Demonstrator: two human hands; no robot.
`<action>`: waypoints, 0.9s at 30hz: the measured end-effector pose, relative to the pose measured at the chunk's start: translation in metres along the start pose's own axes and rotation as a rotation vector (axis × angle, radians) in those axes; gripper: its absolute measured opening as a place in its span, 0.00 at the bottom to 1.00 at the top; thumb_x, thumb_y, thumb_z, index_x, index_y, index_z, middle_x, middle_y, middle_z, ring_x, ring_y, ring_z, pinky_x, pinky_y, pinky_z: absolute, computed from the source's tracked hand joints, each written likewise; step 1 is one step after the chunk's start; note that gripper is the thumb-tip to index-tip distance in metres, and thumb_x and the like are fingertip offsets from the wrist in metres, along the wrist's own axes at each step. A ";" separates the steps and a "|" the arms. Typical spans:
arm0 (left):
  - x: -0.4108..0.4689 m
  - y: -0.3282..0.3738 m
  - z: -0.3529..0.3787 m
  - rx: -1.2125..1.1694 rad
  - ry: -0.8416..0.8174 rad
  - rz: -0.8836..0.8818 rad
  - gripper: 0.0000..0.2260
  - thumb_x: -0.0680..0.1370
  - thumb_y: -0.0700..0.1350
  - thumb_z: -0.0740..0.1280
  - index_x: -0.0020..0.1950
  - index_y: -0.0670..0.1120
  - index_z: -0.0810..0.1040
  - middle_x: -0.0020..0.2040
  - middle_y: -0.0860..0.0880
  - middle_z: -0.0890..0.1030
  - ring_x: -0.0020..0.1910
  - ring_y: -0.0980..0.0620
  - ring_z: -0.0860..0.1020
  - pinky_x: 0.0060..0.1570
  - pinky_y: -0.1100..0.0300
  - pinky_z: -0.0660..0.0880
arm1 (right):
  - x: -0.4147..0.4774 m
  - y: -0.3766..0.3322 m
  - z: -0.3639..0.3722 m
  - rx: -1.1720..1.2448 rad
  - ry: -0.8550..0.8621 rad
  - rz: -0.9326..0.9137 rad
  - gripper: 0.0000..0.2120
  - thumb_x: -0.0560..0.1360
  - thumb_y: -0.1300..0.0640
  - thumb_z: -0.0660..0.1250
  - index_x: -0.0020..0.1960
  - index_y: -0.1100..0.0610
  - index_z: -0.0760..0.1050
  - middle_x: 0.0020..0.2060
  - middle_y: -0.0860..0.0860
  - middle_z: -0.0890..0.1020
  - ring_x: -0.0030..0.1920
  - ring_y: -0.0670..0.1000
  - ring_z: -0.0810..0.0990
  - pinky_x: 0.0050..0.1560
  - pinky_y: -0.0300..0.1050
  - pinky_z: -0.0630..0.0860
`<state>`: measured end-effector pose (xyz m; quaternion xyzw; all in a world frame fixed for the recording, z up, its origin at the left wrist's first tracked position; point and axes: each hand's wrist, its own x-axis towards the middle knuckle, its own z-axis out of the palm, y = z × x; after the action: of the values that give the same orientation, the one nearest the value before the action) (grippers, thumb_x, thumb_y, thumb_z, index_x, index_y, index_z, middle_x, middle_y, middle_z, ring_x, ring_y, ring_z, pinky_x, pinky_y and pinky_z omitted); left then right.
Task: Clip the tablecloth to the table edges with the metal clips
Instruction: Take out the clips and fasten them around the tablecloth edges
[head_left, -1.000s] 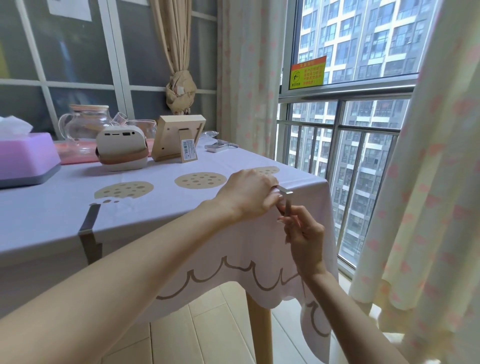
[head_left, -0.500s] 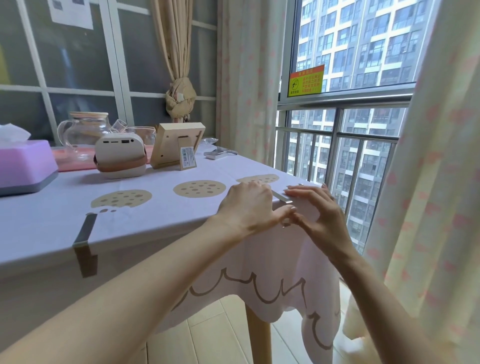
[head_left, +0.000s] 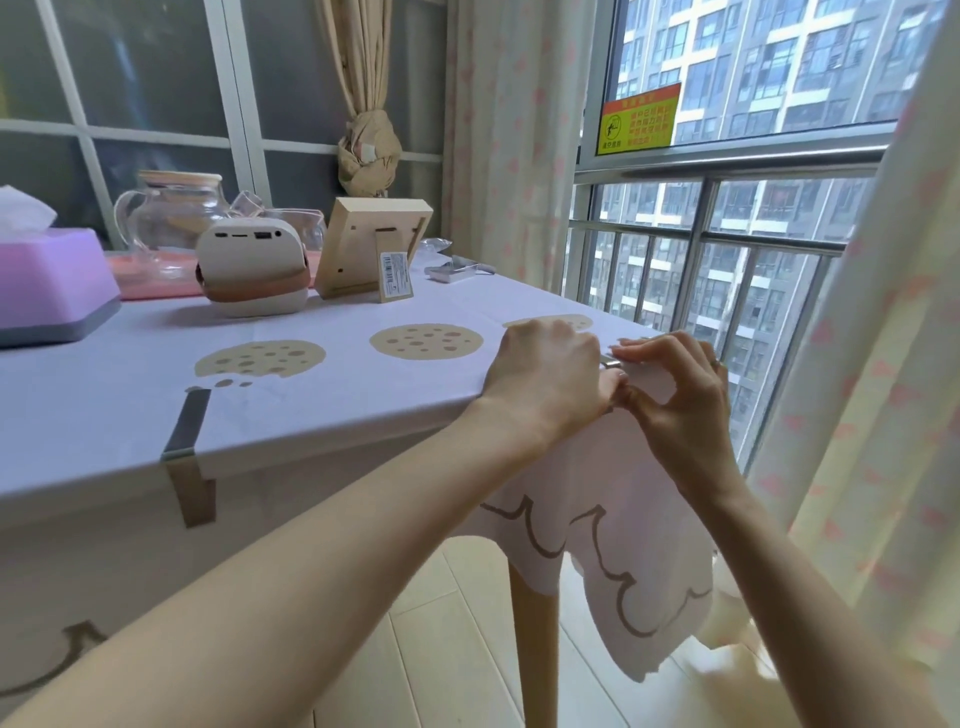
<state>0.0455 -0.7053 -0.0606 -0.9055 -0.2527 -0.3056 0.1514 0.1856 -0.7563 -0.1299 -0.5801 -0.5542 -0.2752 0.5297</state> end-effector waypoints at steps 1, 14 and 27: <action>-0.001 0.000 0.001 0.000 0.009 0.004 0.19 0.79 0.56 0.58 0.53 0.43 0.78 0.52 0.45 0.78 0.52 0.46 0.76 0.42 0.59 0.62 | 0.000 0.000 0.000 -0.002 -0.005 0.000 0.13 0.65 0.57 0.75 0.49 0.56 0.79 0.48 0.47 0.81 0.54 0.53 0.77 0.57 0.56 0.68; -0.004 -0.004 0.009 -0.114 -0.061 -0.008 0.17 0.79 0.54 0.57 0.59 0.43 0.69 0.57 0.43 0.77 0.56 0.44 0.75 0.47 0.54 0.69 | -0.004 -0.008 0.000 0.017 -0.044 0.047 0.13 0.65 0.56 0.67 0.49 0.57 0.77 0.49 0.48 0.79 0.56 0.52 0.75 0.59 0.61 0.67; 0.006 -0.005 -0.006 -0.196 -0.297 -0.249 0.30 0.53 0.61 0.79 0.47 0.43 0.83 0.45 0.46 0.85 0.44 0.49 0.84 0.35 0.62 0.78 | 0.004 -0.013 -0.013 -0.070 -0.265 0.220 0.11 0.69 0.53 0.68 0.51 0.47 0.72 0.53 0.45 0.78 0.58 0.49 0.76 0.64 0.65 0.65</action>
<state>0.0441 -0.7017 -0.0517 -0.9127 -0.3511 -0.2084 -0.0152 0.1779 -0.7691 -0.1190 -0.6864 -0.5425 -0.1557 0.4586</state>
